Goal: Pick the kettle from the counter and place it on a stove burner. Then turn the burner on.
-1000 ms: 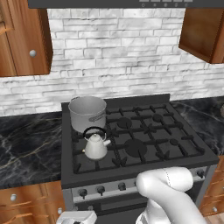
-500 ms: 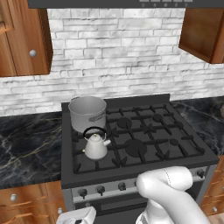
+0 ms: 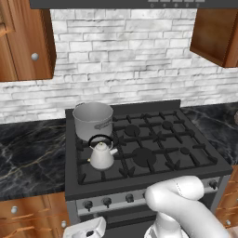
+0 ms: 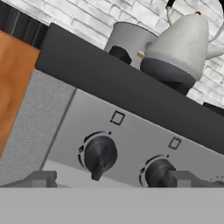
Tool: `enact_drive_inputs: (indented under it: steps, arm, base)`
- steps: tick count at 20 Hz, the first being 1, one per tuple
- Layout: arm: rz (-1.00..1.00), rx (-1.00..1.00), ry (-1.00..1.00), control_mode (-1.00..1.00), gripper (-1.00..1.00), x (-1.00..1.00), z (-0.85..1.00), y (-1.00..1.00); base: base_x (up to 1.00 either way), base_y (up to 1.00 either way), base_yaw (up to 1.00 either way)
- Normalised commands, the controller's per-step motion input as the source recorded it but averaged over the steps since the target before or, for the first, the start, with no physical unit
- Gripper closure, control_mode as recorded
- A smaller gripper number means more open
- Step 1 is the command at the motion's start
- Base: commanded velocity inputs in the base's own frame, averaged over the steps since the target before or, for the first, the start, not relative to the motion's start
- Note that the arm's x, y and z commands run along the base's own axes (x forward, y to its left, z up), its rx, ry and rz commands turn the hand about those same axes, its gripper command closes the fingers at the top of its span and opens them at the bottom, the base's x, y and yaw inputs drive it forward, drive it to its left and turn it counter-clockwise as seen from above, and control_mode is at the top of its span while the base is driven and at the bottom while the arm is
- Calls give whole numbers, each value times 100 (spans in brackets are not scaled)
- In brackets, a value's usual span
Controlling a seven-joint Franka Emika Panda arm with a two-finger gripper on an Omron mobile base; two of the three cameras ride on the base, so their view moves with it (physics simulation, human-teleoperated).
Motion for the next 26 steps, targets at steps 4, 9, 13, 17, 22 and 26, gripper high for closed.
enact_drive_inputs:
  steps: [4, 9, 13, 17, 22, 26]
  arm:
    - [0, 13, 0, -100, -100, 5, 0, -23]
    - [0, 11, 0, -100, -100, 27, 0, -10]
    - [6, 9, 0, -100, -100, 41, 0, -10]
    - [8, 7, 0, -100, -100, 46, -7, -3]
    - [9, 2, 0, -100, -100, 41, -34, 0]
    - [9, 0, 0, -100, -100, 34, -50, 1]
  base:
    - [0, 0, 0]
    - [0, 0, 0]
    - [0, 0, 0]
    - [0, 0, 0]
    - [0, 0, 0]
    - [0, 0, 0]
